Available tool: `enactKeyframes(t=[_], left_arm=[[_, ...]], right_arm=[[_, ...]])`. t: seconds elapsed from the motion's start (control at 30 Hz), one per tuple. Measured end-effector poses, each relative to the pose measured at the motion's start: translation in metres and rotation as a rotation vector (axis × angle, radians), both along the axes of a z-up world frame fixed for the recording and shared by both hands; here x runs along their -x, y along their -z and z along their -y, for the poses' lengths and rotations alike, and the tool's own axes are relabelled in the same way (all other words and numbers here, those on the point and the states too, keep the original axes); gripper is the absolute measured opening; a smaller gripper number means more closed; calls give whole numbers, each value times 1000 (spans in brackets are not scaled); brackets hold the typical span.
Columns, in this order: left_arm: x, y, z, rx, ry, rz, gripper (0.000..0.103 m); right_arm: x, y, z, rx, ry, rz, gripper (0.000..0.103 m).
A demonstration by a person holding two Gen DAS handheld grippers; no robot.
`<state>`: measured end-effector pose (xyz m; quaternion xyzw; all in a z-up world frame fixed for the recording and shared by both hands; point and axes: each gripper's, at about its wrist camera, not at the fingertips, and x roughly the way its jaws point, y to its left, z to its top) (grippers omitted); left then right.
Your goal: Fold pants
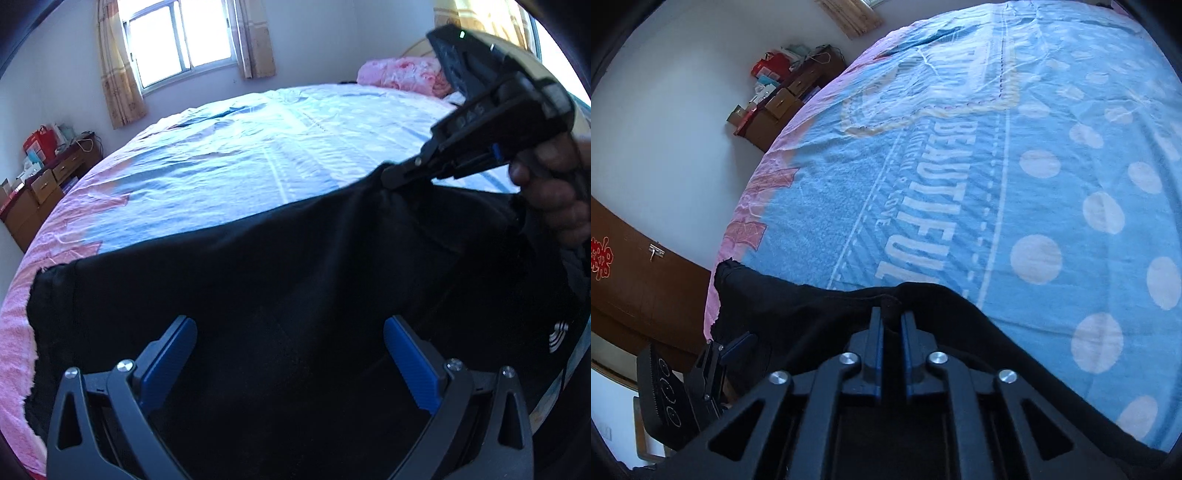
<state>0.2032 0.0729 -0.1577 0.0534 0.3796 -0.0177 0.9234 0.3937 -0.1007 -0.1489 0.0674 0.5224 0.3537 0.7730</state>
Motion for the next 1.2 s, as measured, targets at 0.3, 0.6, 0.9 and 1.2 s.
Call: enactKeyframes(t=[0.3, 0.6, 0.9, 1.2], left_arm=[[3, -5, -1, 42, -20, 4, 103], [20, -12, -22, 108, -93, 43, 103], [26, -11, -24, 110, -95, 22, 103], [34, -19, -28, 90, -104, 35, 103]], right_arm=[[-14, 2, 9, -42, -4, 19, 13], [82, -57, 62, -223, -143, 94, 49], [101, 14, 129, -228, 78, -117, 47], [116, -10, 136, -328, 61, -34, 49]])
